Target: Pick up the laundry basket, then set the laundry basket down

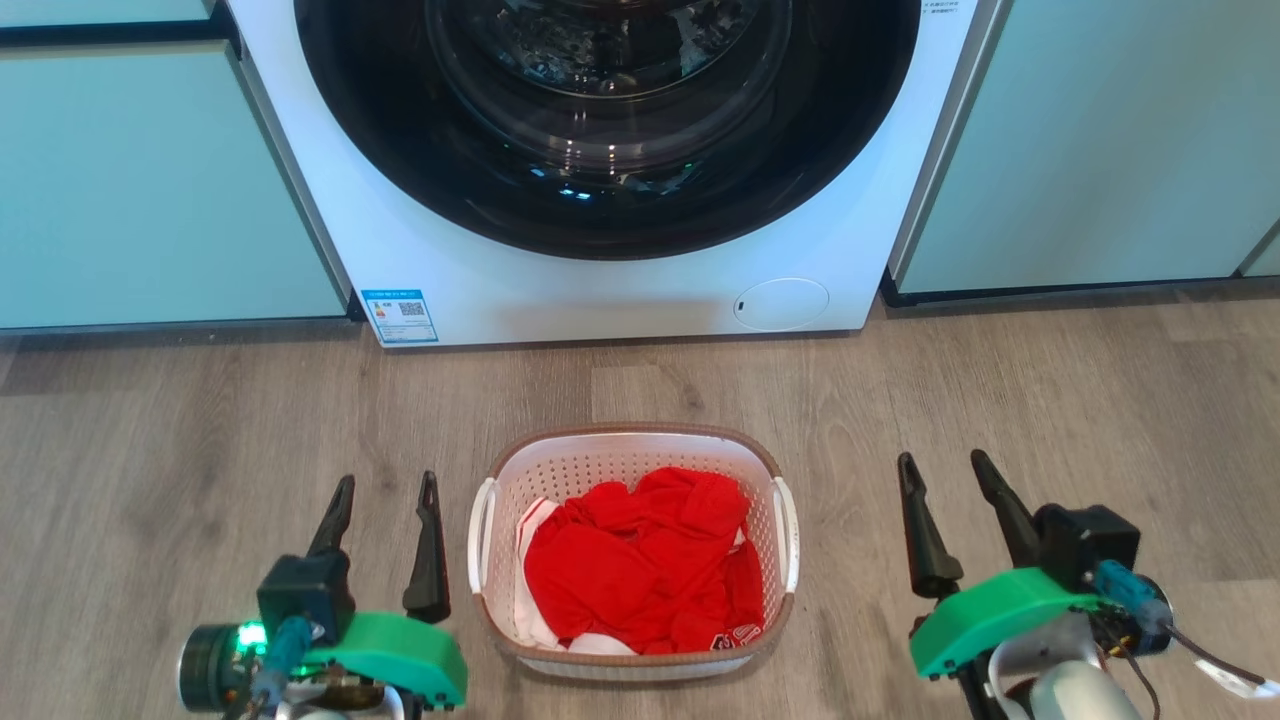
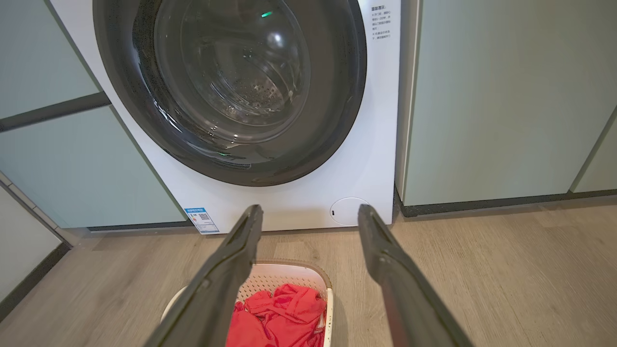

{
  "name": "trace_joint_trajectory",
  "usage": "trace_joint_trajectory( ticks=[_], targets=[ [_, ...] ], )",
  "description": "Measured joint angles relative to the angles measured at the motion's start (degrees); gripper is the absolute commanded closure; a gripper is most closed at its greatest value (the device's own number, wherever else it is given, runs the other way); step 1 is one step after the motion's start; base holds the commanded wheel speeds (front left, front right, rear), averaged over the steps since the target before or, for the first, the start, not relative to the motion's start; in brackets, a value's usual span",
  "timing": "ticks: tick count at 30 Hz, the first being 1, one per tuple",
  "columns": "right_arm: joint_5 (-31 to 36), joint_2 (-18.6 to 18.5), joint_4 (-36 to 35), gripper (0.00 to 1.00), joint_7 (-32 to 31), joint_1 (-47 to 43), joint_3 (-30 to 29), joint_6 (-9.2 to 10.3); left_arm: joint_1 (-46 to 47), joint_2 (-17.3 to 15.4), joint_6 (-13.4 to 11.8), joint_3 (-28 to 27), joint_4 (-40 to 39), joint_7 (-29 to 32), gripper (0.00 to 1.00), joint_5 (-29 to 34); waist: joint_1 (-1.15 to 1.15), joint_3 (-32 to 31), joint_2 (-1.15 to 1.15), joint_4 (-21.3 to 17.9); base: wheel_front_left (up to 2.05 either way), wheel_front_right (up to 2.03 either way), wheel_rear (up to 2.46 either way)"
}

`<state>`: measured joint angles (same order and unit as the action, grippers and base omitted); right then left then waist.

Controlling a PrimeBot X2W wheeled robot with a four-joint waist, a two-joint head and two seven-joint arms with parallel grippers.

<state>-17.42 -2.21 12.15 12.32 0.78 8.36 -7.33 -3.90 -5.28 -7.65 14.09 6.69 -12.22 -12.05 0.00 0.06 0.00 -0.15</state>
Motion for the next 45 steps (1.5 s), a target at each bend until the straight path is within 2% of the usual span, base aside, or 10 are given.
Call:
trace_joint_trajectory(
  ticks=[14,34,45],
  targets=[
    [8.2,-0.1,-0.4,0.0,2.0,0.0,1.4,0.0,-1.4,0.2,0.1,0.0,-0.3,-2.2,0.0,8.6,0.0,-0.1,0.0,-0.1,0.0,0.0,0.0],
    [8.2,-0.1,-0.3,0.0,2.0,0.0,1.2,0.0,-2.0,1.3,1.6,-1.5,0.0,-2.2,0.0,9.4,0.0,0.1,0.0,-0.1,0.0,0.0,0.0],
    [8.2,-0.1,-0.3,0.0,2.0,0.2,0.5,0.0,-1.8,1.7,2.4,-1.6,0.2,-2.2,0.0,9.5,0.0,2.7,0.0,0.0,0.0,0.0,0.0]
  ],
)
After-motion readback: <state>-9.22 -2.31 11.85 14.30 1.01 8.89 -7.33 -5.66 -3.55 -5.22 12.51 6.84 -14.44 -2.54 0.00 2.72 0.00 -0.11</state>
